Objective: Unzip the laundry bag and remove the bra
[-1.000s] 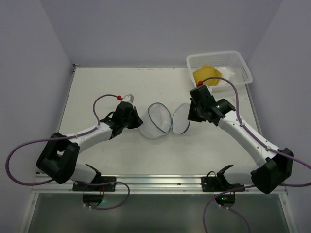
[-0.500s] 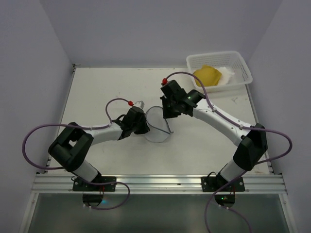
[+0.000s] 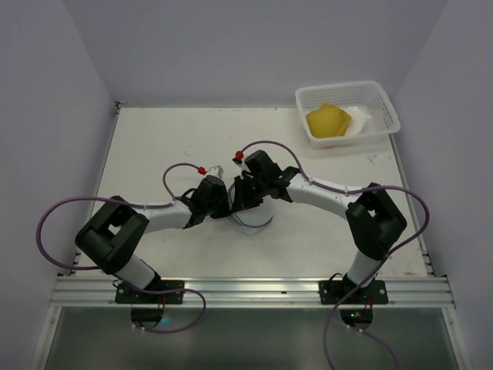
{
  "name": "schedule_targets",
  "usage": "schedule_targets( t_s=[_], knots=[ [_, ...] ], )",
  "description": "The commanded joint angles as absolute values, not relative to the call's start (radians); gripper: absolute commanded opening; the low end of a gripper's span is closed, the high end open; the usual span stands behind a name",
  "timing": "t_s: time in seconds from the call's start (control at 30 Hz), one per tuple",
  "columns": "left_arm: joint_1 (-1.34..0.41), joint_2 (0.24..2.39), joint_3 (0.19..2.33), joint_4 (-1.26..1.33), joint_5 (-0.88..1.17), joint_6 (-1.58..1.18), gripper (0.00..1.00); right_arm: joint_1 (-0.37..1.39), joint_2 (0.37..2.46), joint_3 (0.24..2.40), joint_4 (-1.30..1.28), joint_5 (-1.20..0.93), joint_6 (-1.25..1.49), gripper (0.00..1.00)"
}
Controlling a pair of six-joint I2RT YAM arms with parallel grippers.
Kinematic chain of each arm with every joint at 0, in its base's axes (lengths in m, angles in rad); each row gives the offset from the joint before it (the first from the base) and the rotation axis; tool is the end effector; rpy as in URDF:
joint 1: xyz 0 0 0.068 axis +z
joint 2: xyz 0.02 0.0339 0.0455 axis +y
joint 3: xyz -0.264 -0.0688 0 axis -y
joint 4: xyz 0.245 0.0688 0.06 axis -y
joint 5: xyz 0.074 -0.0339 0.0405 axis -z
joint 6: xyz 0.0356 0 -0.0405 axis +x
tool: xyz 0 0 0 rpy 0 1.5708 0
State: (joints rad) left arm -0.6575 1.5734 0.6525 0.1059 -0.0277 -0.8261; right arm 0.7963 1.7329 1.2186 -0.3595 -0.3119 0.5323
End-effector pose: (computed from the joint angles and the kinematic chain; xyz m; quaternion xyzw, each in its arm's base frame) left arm 0.2316 -0.1776 0.1390 -0.0833 0.9256 -0.2398 0.2807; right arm 0.2542 0.2755 0.2230 -0.1748 0.9134 0.3229 0.1756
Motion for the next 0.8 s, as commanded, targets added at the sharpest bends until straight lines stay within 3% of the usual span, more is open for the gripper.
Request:
schedule_targets(
  t_s=[0.0,0.47,0.57,0.7,0.77],
  knots=[
    [-0.663,1.539,0.609,0.132,-0.075,-0.854,0.0,0.796,1.765,1.174,-0.09,-0.483,0.558,0.0],
    [-0.637,1.399,0.511,0.002,-0.17,-0.85,0.01,0.775,1.934,1.054,0.181,-0.604,0.586,0.0],
    [-0.63,1.333,0.492,-0.064,-0.186,-0.85,0.12,0.775,1.966,1.074,0.169,-0.612,0.578,0.0],
    [-0.623,1.23,0.477,-0.121,-0.209,-0.847,0.39,0.775,2.025,1.095,0.156,-0.621,0.575,0.0],
    [-0.621,1.162,0.479,-0.176,-0.235,-0.847,0.43,0.775,2.037,1.098,0.153,-0.624,0.574,0.0]
  ],
)
